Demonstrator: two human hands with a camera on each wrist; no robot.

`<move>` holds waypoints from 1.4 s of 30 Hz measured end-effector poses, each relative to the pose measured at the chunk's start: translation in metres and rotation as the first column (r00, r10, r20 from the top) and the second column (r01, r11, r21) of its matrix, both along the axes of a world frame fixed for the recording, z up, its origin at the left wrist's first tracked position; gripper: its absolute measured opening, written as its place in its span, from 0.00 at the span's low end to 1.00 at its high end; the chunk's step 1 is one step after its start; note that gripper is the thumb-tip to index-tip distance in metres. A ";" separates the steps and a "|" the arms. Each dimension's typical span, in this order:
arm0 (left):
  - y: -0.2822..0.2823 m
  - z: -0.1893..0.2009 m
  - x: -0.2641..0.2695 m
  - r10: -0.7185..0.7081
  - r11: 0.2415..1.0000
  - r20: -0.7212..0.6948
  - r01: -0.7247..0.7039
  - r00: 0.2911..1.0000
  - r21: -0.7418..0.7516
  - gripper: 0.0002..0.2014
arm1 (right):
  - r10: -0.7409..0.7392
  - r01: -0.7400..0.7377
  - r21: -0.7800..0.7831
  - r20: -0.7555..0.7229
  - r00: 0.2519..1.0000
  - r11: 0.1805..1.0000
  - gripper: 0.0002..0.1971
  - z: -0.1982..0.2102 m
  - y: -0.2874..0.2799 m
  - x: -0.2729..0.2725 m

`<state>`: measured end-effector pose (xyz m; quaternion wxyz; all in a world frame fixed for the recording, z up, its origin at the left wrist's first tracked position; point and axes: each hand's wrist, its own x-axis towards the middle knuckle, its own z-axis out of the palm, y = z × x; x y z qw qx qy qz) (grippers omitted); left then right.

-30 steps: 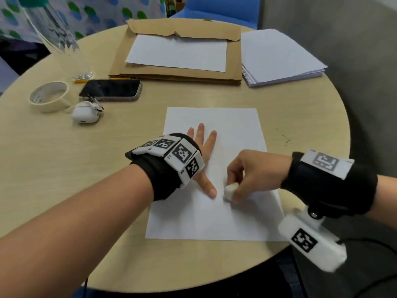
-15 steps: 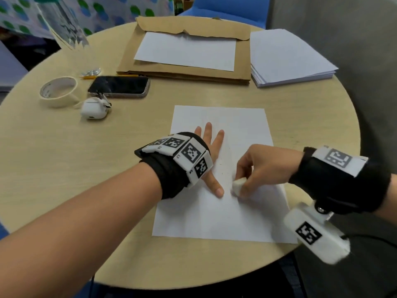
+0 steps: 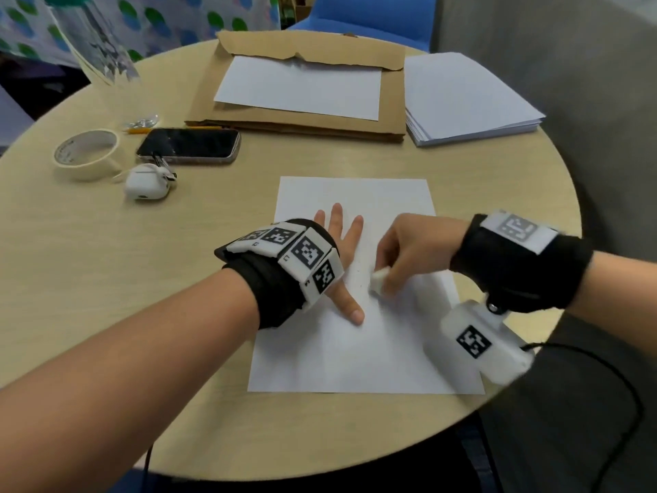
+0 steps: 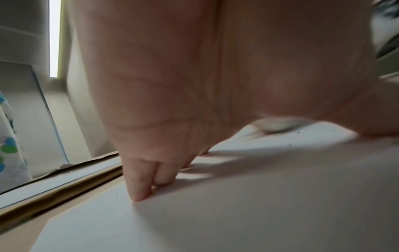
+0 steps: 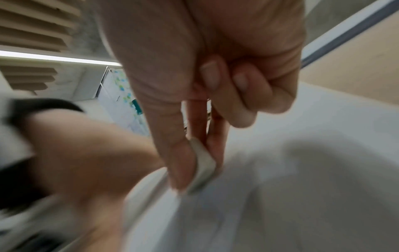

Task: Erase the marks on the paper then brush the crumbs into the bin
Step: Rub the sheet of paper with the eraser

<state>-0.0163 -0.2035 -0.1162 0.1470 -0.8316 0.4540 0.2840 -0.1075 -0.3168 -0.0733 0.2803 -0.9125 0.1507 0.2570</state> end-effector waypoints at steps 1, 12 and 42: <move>0.000 0.001 -0.001 0.000 1.000 0.000 0.000 1.000 0.001 0.73 | -0.042 0.044 -0.023 0.057 0.997 0.999 0.06 0.000 -0.002 0.010; -0.001 -0.003 -0.001 0.004 1.000 -0.007 -0.004 1.000 -0.011 0.74 | 0.051 -0.051 -0.001 -0.076 0.996 0.999 0.10 0.000 0.001 -0.014; 0.050 0.029 0.047 0.145 0.988 -0.011 -0.146 0.989 -0.043 0.54 | -0.247 0.427 0.894 -0.448 0.859 -0.138 0.18 -0.045 0.049 -0.058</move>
